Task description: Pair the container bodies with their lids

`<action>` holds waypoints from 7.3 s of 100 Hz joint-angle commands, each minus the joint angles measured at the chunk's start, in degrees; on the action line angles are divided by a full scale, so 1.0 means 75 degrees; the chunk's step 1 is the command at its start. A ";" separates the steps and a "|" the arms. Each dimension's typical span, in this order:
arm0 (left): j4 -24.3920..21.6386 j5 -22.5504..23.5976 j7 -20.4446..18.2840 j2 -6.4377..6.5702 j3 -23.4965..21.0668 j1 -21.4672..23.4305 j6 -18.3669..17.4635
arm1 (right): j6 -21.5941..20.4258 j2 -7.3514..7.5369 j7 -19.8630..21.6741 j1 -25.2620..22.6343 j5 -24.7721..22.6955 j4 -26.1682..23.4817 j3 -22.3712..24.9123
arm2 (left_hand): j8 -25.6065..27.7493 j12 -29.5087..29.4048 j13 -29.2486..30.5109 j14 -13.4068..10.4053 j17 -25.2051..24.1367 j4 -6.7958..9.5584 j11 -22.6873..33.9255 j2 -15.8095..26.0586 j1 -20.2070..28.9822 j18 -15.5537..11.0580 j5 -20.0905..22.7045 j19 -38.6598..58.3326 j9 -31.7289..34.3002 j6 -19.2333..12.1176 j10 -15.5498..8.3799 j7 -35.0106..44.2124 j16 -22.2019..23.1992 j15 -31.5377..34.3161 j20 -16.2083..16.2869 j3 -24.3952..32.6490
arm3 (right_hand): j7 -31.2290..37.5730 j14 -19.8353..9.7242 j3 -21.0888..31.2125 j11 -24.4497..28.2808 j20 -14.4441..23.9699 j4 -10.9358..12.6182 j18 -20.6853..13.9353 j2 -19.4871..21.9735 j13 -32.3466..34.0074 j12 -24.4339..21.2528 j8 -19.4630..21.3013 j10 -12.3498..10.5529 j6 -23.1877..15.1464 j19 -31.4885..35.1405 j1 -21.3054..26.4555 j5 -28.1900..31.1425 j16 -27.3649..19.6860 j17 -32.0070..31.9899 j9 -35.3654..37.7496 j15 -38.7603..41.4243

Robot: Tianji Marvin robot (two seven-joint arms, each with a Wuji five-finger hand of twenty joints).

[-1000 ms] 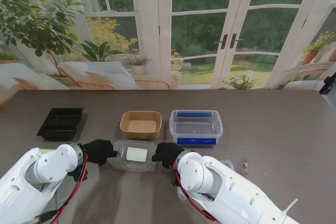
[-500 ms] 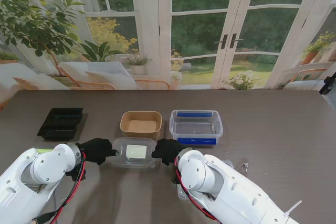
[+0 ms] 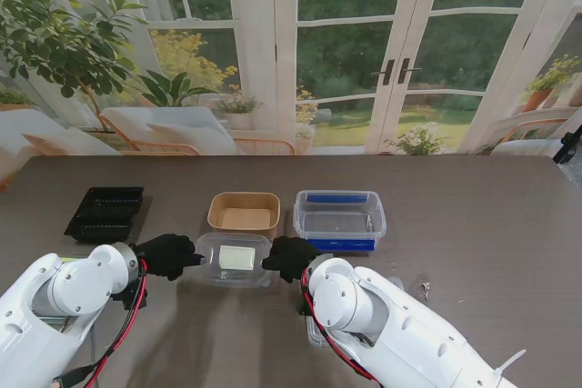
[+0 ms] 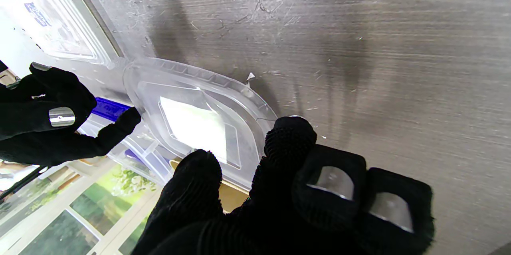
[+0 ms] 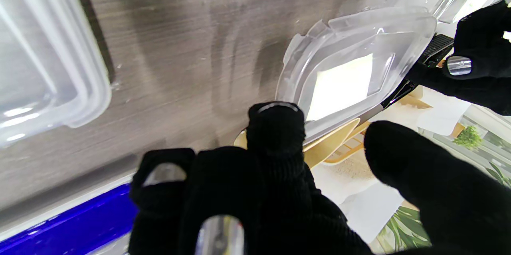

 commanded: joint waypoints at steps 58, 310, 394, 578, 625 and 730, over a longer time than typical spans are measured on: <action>-0.0040 -0.0015 -0.0317 -0.0022 -0.0111 -0.0160 -0.0168 | 0.0150 -0.0214 -0.0016 0.0235 0.0076 -0.0016 -0.0051 | 0.0057 -0.0002 0.0112 0.0267 -0.0037 0.0098 -0.0002 0.0348 0.0124 -0.0016 0.0138 0.0377 0.0012 -0.1256 0.0785 0.0096 0.0130 0.0087 0.0217 -0.0046 | -0.0574 -0.0603 0.0071 0.0093 -0.0115 0.0139 0.0171 0.0109 0.0019 0.0018 -0.0179 0.0590 -0.1497 0.1721 -0.0227 -0.0004 -0.0051 0.3599 0.0804 0.0645; -0.0156 -0.0273 -0.0911 0.0072 0.0114 -0.0486 0.0084 | 0.0248 -0.0115 0.0004 -0.0055 0.0106 -0.0401 0.0301 | 0.0054 -0.0075 0.0000 0.0362 -0.0247 0.0095 -0.0151 0.0392 0.0087 0.0057 0.0095 0.0138 -0.0045 -0.1246 0.0817 0.0087 0.0166 -0.0099 0.0347 -0.0053 | -0.0584 -0.0589 -0.0031 0.0147 -0.0220 0.0120 0.0242 0.0151 0.0012 0.0043 -0.0174 0.0610 -0.1429 0.1721 -0.0246 0.0074 -0.0003 0.3573 0.0809 0.0689; 0.0646 -0.0451 -0.0870 0.0059 0.0417 -0.1038 -0.0016 | 0.0158 -0.0341 -0.0182 0.0360 0.0431 0.0260 0.0119 | 0.0046 -0.0072 -0.0022 0.0379 -0.0282 0.0094 -0.0169 0.0388 0.0086 0.0067 0.0066 0.0098 -0.0061 -0.1265 0.0821 0.0068 0.0172 -0.0133 0.0367 -0.0058 | -0.0570 -0.0571 -0.0033 0.0120 -0.0243 0.0111 0.0267 0.0141 0.0016 0.0011 -0.0168 0.0627 -0.1437 0.1721 -0.0241 0.0087 0.0011 0.3574 0.0806 0.0662; 0.2758 -0.0905 -0.0625 -0.0059 0.1455 -0.2899 -0.0410 | -0.0077 -0.1159 -0.0380 0.1950 0.1140 0.2348 -0.0734 | 0.0049 -0.0064 -0.0004 0.0365 -0.0286 0.0093 -0.0144 0.0382 0.0095 0.0066 0.0098 0.0079 -0.0040 -0.1234 0.0805 0.0080 0.0176 -0.0150 0.0383 -0.0053 | -0.0568 -0.0533 -0.0129 0.0069 -0.0265 0.0088 0.0286 0.0176 0.0015 0.0007 -0.0165 0.0641 -0.1464 0.1721 -0.0270 0.0092 -0.0021 0.3569 0.0803 0.0661; 0.2751 -0.0852 -0.0655 -0.0052 0.1378 -0.2849 -0.0247 | -0.0220 -0.1464 -0.0324 0.2433 0.1257 0.3028 -0.1083 | 0.0052 -0.0073 0.0001 0.0366 -0.0278 0.0090 -0.0149 0.0385 0.0082 0.0081 0.0108 0.0076 -0.0043 -0.1237 0.0820 0.0086 0.0170 -0.0150 0.0372 -0.0061 | -0.0566 -0.0553 -0.0163 0.0056 -0.0270 0.0088 0.0287 0.0181 0.0016 0.0018 -0.0163 0.0615 -0.1490 0.1721 -0.0286 0.0081 -0.0030 0.3569 0.0802 0.0656; 0.3184 -0.0857 -0.0360 -0.0137 0.1706 -0.3221 -0.0246 | -0.0605 -0.1845 -0.0320 0.3010 0.1135 0.4043 -0.1487 | 0.0051 -0.0078 -0.0008 0.0371 -0.0295 0.0089 -0.0156 0.0385 0.0070 0.0072 0.0107 0.0068 -0.0057 -0.1227 0.0806 0.0084 0.0172 -0.0156 0.0362 -0.0061 | -0.0564 -0.0549 -0.0253 0.0018 -0.0333 0.0066 0.0289 0.0187 0.0017 0.0024 -0.0159 0.0588 -0.1571 0.1721 -0.0315 0.0047 -0.0062 0.3558 0.0787 0.0643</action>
